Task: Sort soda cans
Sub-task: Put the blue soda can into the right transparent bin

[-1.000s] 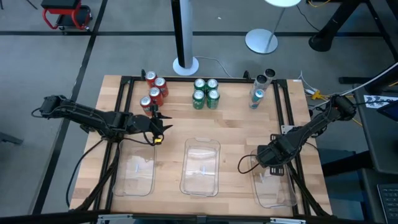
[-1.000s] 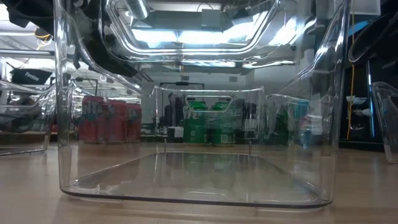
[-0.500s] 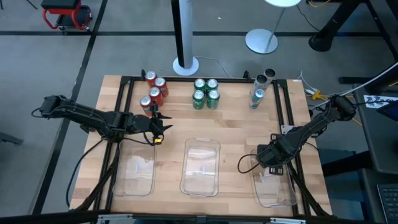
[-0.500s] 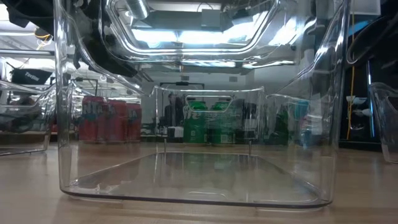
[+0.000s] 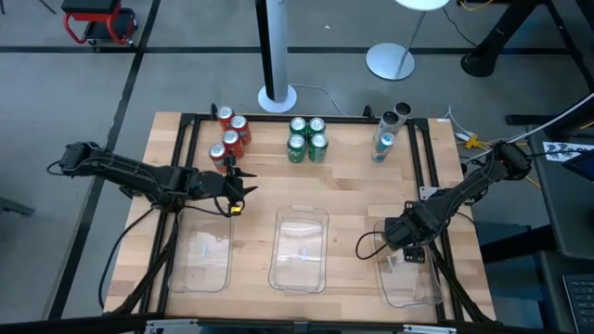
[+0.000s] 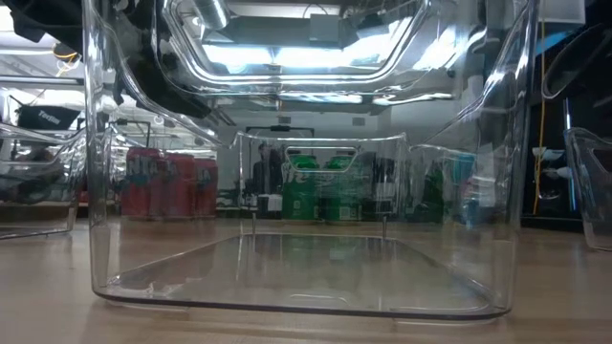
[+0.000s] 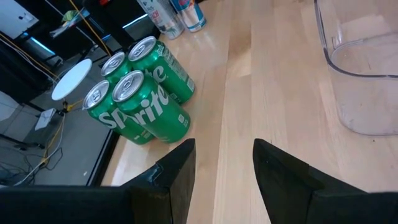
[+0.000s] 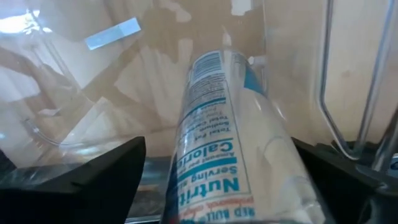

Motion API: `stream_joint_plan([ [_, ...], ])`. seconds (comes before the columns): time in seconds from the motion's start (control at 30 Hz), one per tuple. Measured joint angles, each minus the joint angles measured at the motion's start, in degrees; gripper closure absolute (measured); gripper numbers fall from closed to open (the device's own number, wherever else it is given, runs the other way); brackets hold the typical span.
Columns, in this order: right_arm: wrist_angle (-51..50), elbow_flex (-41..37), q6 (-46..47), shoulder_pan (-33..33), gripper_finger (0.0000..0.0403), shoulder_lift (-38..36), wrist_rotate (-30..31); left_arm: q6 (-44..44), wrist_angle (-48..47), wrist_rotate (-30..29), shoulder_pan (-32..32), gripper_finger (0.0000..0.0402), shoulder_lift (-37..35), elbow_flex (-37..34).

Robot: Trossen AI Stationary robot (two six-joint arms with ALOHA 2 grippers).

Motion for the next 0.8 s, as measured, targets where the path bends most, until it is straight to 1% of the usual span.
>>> stream_joint_plan([
  [0.17, -1.67, 2.23, 0.28, 0.0, 0.0027, -0.14, 0.34, 0.03, 0.07, 0.0, 0.0, 0.0249, 0.0, 0.0],
  [0.3, -6.12, 7.31, 0.36, 0.0, 0.0027, -0.18, 4.6, 0.07, 0.09, 0.0, -0.02, 0.0249, 0.0, 0.0],
  [0.47, -14.21, 12.9, 1.94, 0.0, 0.0027, -0.18, 8.36, 0.15, 0.08, -0.02, 0.0, 0.0249, 0.0, 0.0],
  [0.6, -17.14, 16.24, 1.89, 0.0, 0.0026, -0.18, 13.19, 0.15, 0.07, -0.01, 0.0, 0.0249, 0.0, 0.0],
  [0.8, -17.86, 21.36, 0.46, 0.0, 0.0026, -0.23, 23.52, 0.15, 0.09, 0.0, 0.0, 0.0249, 0.0, 0.0],
])
